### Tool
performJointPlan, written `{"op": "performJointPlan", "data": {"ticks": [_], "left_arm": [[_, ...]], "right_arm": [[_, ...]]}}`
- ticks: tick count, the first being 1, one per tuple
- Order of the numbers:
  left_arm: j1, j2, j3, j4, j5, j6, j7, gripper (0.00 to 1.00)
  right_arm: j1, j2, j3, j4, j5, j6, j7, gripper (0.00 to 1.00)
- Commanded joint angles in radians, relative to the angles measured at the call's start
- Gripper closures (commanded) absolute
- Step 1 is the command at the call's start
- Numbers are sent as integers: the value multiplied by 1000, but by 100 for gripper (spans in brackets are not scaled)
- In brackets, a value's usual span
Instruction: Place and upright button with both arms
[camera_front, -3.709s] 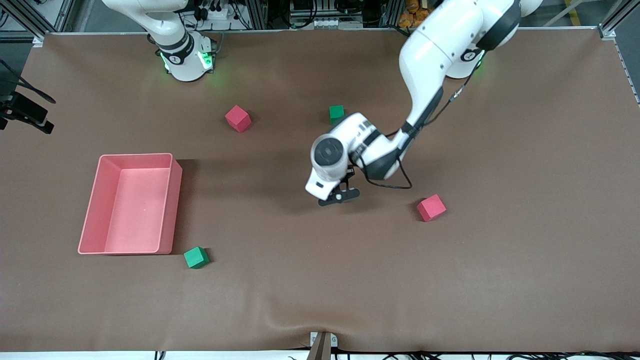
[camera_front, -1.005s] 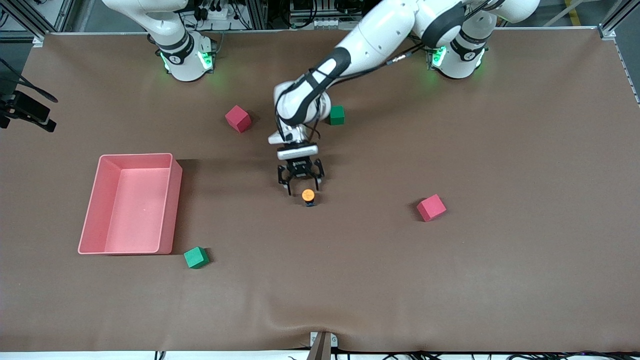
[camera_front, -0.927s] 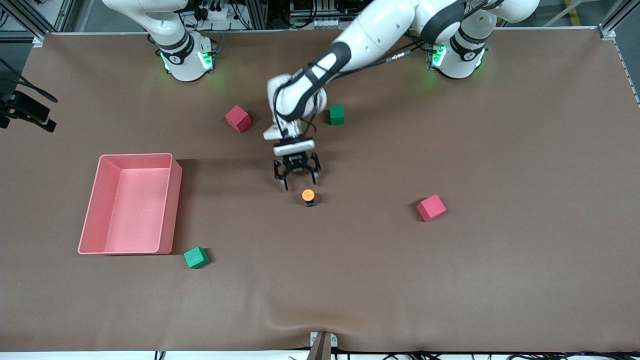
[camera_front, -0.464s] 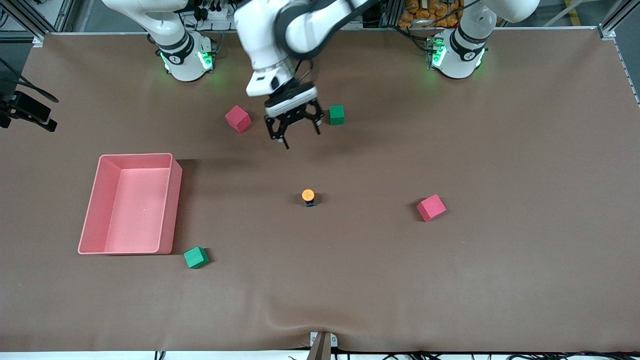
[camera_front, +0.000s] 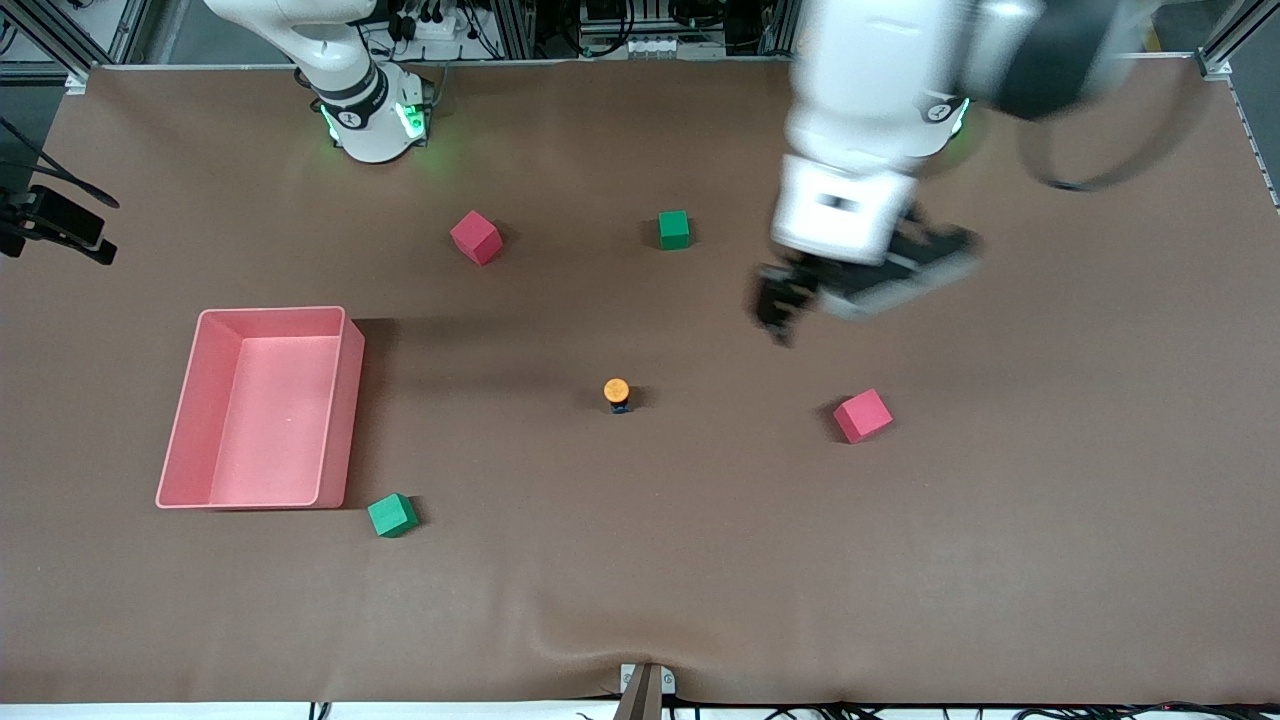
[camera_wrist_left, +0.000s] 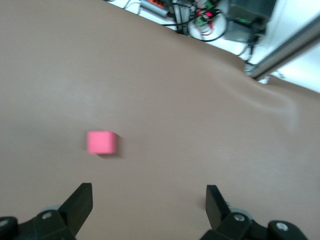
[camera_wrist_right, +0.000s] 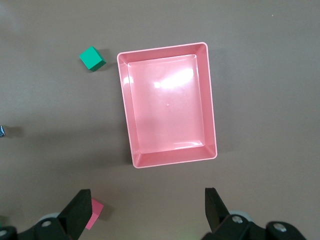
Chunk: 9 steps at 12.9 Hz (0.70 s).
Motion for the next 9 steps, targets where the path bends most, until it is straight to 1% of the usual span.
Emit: {"op": "performJointPlan", "data": {"ticks": [1,2,5,6,7,8,9], "left_arm": [[171,-44,-18,-40,-46,-84,276,0],[225,-50,-18,-44,-52,-119,367,0],[363,-79,-18,-79,-110,-130,531,0],[426,-107,-18,-111,-142,-130,611,0],[492,-128,-18,-134,-199,-128,704,0],[533,-141,-18,-150,-231,-128,752,0],[543,-156,-18,-167,-235,-130,760,0]], "right_arm": [[-2,12,-1,25,5,-20,-11,0],[-2,18,-2,25,5,-23,-11,0],[-5,28,-1,27,5,-31,-11,0],[-4,28,-1,27,5,-32,-11,0],[-4,28,-1,28,5,-32,-11,0],[-4,34,-1,28,5,-34,-11,0],[-5,40,-1,40,5,-43,-11,0]]}}
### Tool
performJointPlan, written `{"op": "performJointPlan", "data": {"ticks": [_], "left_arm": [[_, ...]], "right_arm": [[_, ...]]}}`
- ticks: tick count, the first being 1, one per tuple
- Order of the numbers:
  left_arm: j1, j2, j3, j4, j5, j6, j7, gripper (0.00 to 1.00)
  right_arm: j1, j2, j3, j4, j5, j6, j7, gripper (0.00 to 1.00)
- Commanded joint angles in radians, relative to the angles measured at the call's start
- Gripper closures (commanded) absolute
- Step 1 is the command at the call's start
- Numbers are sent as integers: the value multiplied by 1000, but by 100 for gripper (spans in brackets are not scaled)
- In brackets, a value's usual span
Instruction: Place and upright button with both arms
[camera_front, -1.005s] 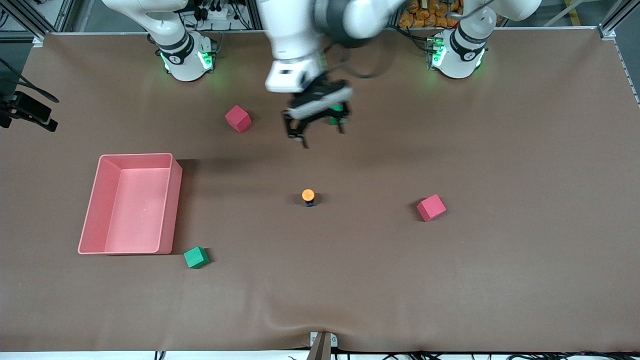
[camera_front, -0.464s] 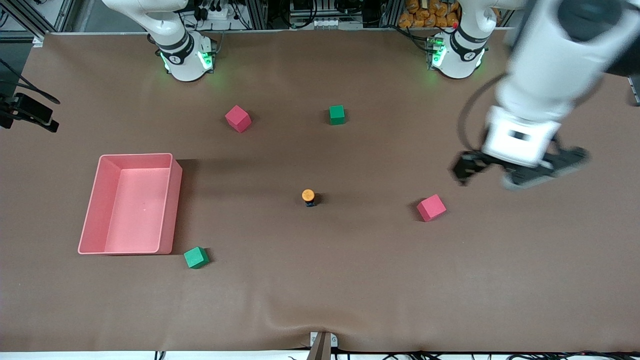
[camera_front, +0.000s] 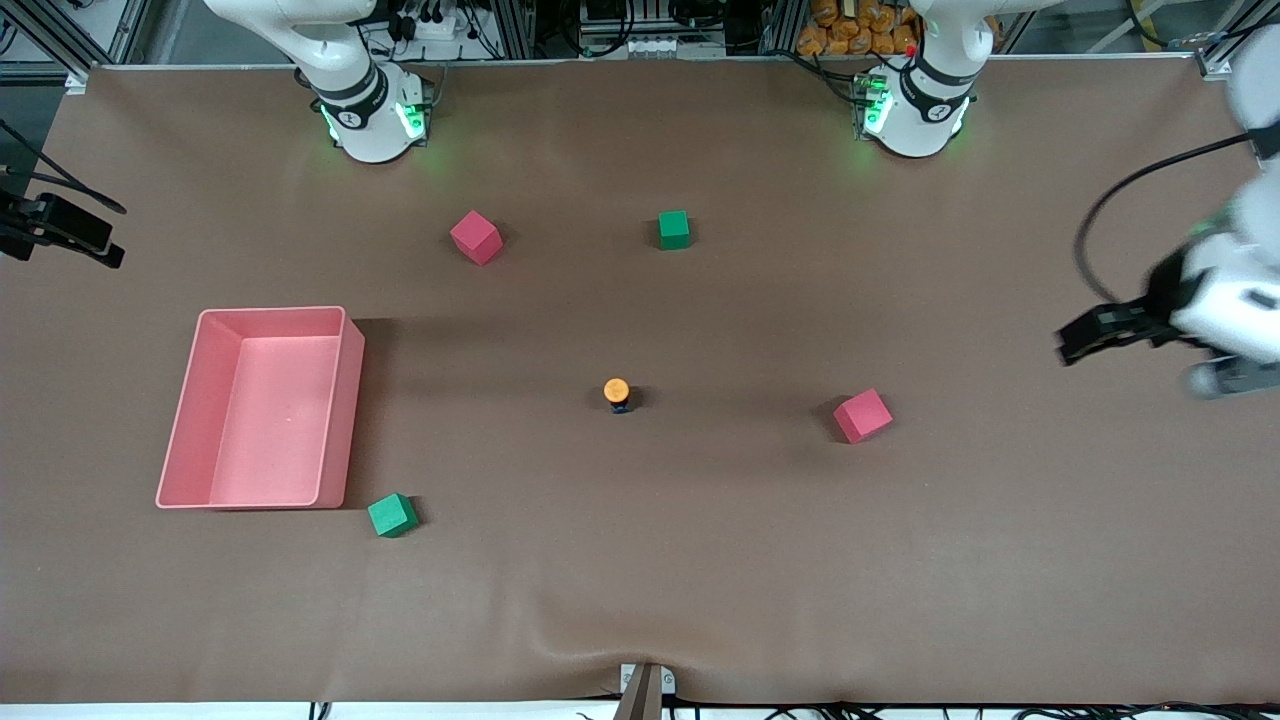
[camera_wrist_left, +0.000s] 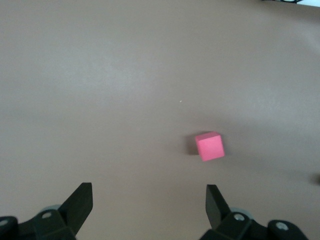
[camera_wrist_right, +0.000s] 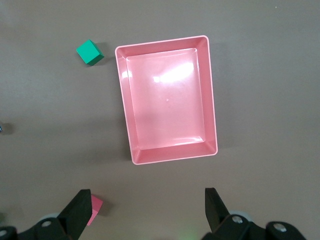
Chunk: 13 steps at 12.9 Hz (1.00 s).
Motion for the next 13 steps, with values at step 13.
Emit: {"op": "performJointPlan", "data": {"ticks": [13], "left_arm": [[38,-163,-93,-159,-24,-23,53,0]], "right_arm": [[6,73,-3,118,7,-85,-11,0]]}}
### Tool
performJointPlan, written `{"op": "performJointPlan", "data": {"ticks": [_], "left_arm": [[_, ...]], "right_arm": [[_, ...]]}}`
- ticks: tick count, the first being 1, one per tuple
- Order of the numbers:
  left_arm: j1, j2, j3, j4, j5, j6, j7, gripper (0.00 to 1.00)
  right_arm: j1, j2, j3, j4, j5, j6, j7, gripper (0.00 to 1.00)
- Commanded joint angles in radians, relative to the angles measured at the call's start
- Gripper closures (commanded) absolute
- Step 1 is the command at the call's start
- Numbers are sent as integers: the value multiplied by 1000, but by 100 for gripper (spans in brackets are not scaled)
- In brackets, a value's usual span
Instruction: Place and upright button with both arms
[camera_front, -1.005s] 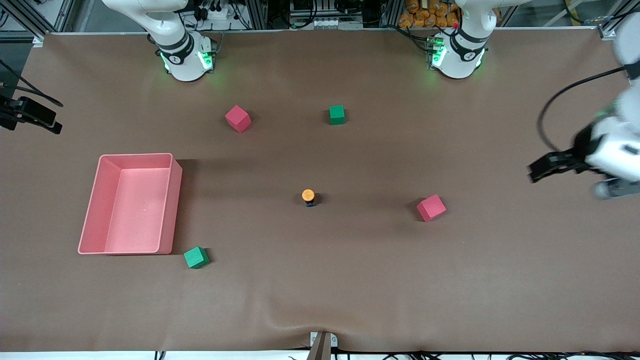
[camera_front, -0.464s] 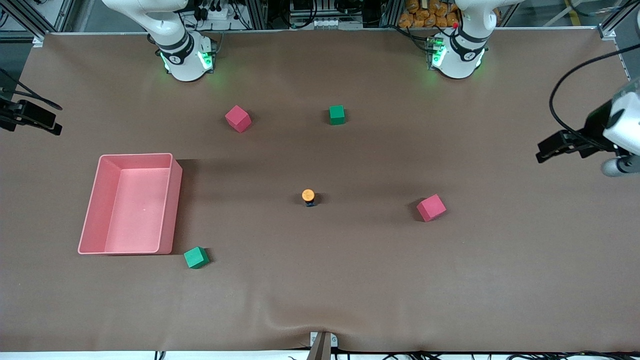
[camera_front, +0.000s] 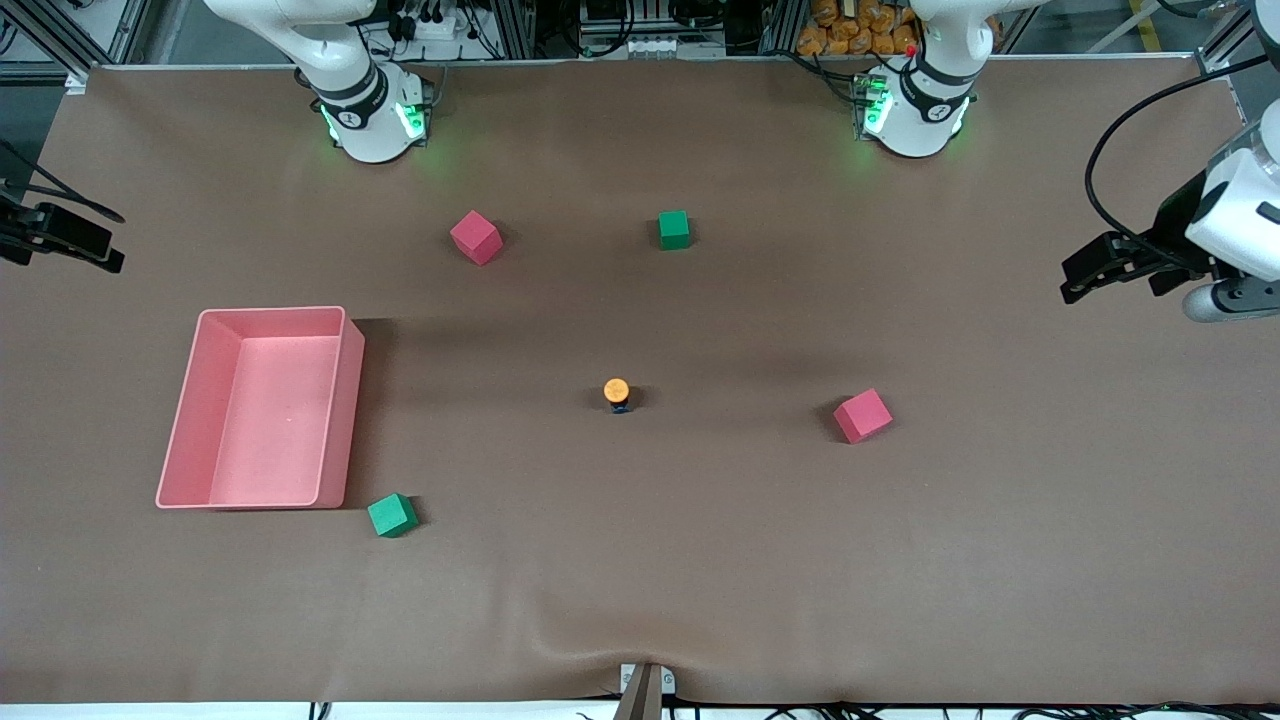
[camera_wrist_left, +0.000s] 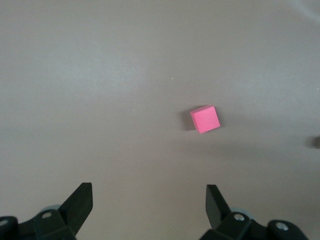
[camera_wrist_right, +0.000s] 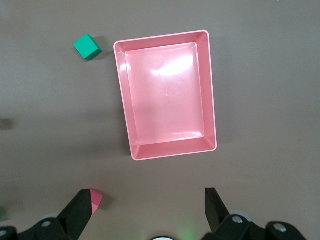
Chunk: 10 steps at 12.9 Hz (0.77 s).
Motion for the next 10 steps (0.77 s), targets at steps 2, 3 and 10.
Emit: {"op": "performJointPlan", "data": {"ticks": [2,3,10], "left_arm": [[6,-25,-10,-12,4,-18,13,0],[6,-37,-10,-16,0,-18,12,0],[18,-35,3,-12,10,-45,10,0]], "right_arm": [[15,10,-8,33,7,-20,-11,0],[21,5,-20,30,7,-17,-11,0],[24,-91,-25,-105,14,83,-12,0]]}}
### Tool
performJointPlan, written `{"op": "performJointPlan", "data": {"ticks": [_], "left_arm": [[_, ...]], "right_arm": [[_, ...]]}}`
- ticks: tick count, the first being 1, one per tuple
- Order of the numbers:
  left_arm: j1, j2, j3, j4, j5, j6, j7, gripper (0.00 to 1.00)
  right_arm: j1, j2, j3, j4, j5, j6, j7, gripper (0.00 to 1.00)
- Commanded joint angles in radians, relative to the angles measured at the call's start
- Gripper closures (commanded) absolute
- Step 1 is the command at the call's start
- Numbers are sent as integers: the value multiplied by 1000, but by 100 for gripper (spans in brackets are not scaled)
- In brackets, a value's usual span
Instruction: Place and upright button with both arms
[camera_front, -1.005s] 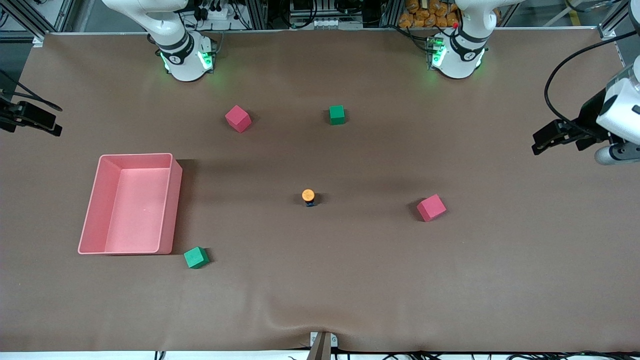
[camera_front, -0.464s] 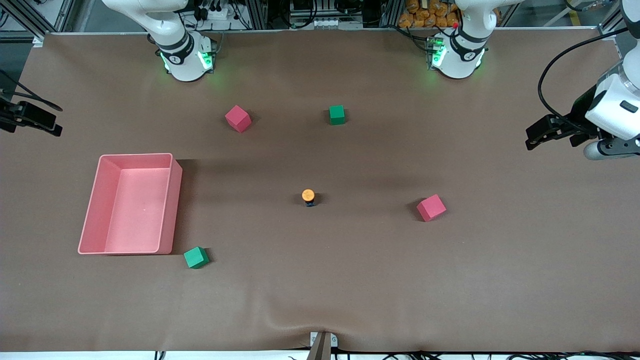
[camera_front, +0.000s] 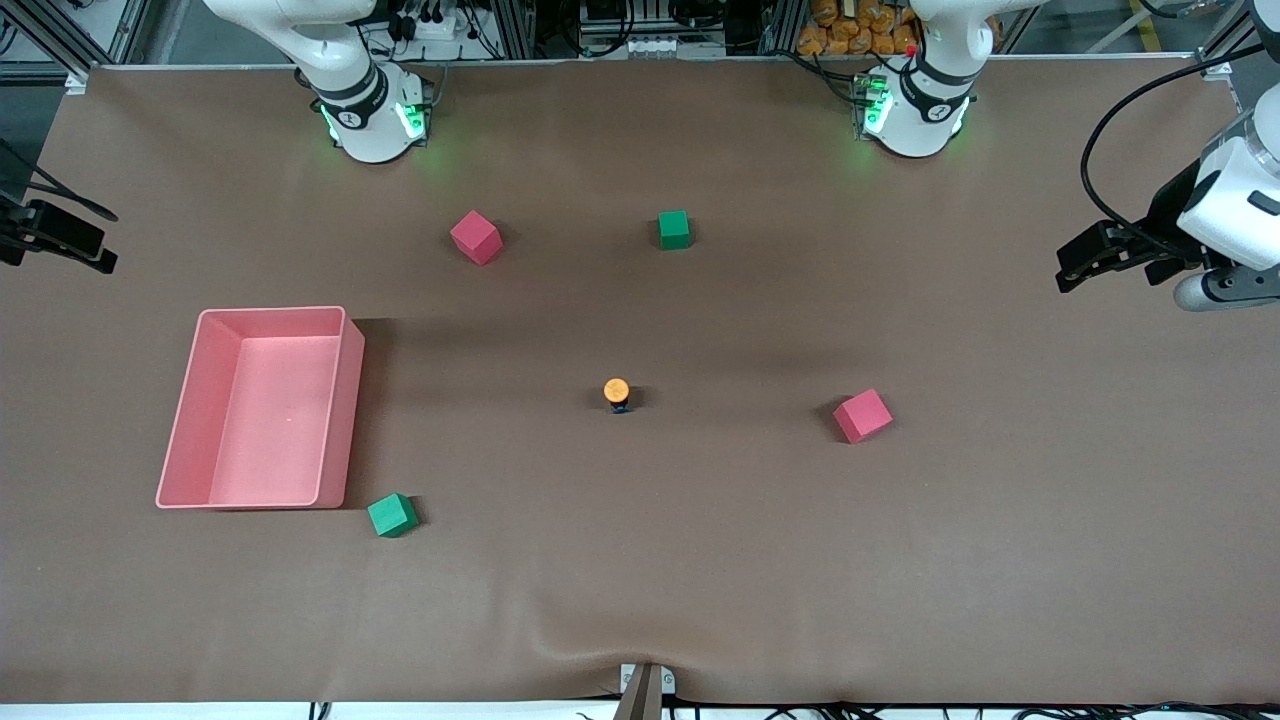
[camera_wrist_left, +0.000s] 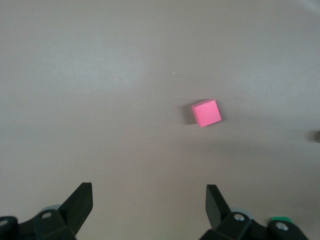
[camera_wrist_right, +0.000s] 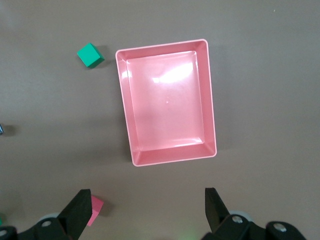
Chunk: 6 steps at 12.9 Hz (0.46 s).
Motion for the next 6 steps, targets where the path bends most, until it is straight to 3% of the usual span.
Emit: {"op": "performJointPlan", "data": {"ticks": [1,4,5,6], "left_arm": [[11,-21,5,-10,11,-15,9,0],[4,-16,6,19,23,-8,9,0],[-57,-7,53,23,26,-8,10,0],[-175,-7,175,29,37,-15,12,0]], "right_arm": [[13,-64,-13,-79,12,37,-12,0],[10,-65,-11,-80,12,37,-12,0],[8,-66,-11,-80,12,38,-12,0],[8,-66,-11,-80,12,38,-12,0]]}}
